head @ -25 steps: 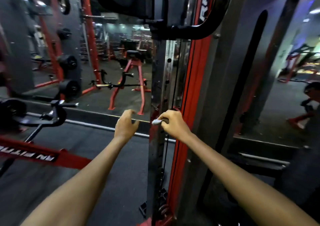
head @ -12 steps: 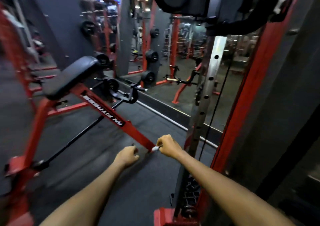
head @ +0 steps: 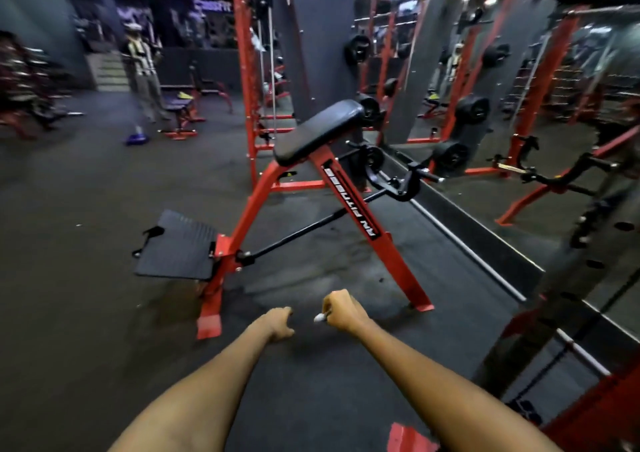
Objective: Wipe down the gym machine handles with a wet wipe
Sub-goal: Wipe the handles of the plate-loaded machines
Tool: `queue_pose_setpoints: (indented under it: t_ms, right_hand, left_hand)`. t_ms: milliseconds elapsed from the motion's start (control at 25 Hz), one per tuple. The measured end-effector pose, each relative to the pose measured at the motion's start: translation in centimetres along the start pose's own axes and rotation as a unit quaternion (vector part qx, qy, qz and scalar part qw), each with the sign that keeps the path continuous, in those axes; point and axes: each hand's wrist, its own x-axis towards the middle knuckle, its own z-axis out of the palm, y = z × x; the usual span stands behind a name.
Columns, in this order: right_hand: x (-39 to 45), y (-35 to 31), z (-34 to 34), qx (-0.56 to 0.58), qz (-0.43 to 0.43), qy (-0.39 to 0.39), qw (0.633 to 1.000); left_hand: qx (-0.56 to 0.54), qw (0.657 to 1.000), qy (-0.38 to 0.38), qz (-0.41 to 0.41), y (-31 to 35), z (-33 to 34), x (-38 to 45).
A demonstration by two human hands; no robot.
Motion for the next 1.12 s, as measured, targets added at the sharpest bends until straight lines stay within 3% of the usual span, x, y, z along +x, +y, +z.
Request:
queue_pose_setpoints:
  t_ms: [160,440,840,1120]
  right_hand:
    - [2.6,-2.6,1.4,-0.003,-0.029,-0.025,0.999]
    - [9.7,-3.1,1.3,-0.031,-0.021,-0.041,0.998]
    - [23.0,0.3,-1.1,-0.016,0.077,-0.035,0.996]
    - [30.9,6.2,-2.4,0.002,0.143,-0.016,0.99]
  left_hand:
    - [-0.008,0.999,-0.002,-0.047,-4.2,-0.2,0.0]
    - [-0.032,0.999,-0.013,-0.039,-6.6,-1.7,5.6]
    - [-0.067,0.996,-0.051,-0.001,-8.8,-5.0,20.1]
    - [-0.07,0.992,-0.084,0.061,-5.7,-6.8,30.6]
